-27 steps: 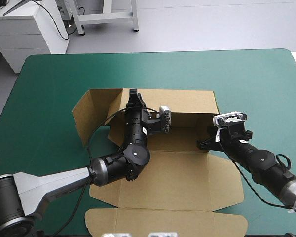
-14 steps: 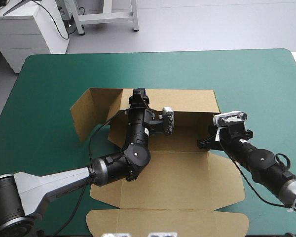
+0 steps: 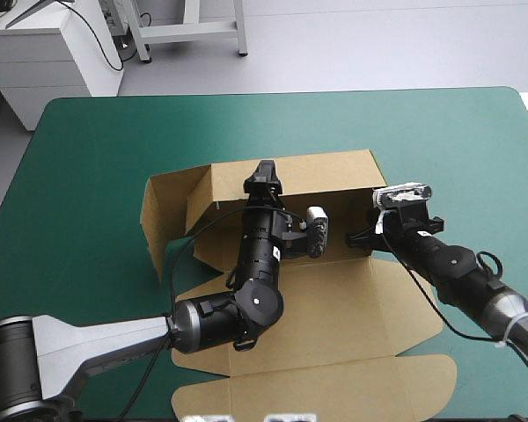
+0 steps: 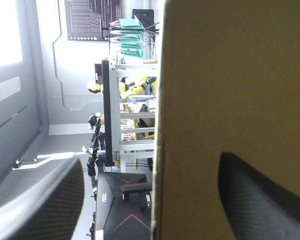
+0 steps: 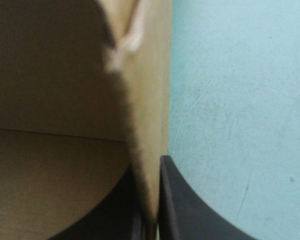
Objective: Fold the box
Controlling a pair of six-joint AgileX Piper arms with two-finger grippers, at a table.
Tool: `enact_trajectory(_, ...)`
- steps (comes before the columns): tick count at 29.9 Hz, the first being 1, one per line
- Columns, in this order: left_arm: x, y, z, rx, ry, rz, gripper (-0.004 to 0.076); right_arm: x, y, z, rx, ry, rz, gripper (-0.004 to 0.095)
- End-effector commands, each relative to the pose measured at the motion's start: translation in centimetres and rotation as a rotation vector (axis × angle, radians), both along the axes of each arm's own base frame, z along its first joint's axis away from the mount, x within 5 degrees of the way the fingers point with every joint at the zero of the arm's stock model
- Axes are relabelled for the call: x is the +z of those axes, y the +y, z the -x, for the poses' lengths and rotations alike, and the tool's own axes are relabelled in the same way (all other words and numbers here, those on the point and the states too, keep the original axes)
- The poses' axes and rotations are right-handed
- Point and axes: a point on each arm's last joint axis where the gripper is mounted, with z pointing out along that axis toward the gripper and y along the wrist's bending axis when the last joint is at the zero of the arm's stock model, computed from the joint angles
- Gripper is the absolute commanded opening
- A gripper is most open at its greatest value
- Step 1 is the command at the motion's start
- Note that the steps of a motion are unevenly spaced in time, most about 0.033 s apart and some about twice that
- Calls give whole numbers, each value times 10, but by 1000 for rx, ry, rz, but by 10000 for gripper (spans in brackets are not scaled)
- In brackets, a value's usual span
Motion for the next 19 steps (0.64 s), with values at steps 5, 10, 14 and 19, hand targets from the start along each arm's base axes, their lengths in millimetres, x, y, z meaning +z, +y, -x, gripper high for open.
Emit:
enact_trajectory(5, 29, 3, 20, 74, -109, 64, 528, 9, 10, -32, 29, 17, -74, -20)
enact_trajectory(10, 19, 11, 18, 144, 23, 13, 150, 7, 5, -40, 69, 86, -167, -20)
enact_trajectory(14, 26, 12, 16, 126, 203, 46, 16, 7, 4, -40, 71, 83, -150, -20)
enact_trajectory(19, 69, 24, 6, 60, 584, 278, 14, 7, 4, -40, 76, 87, -153, -20)
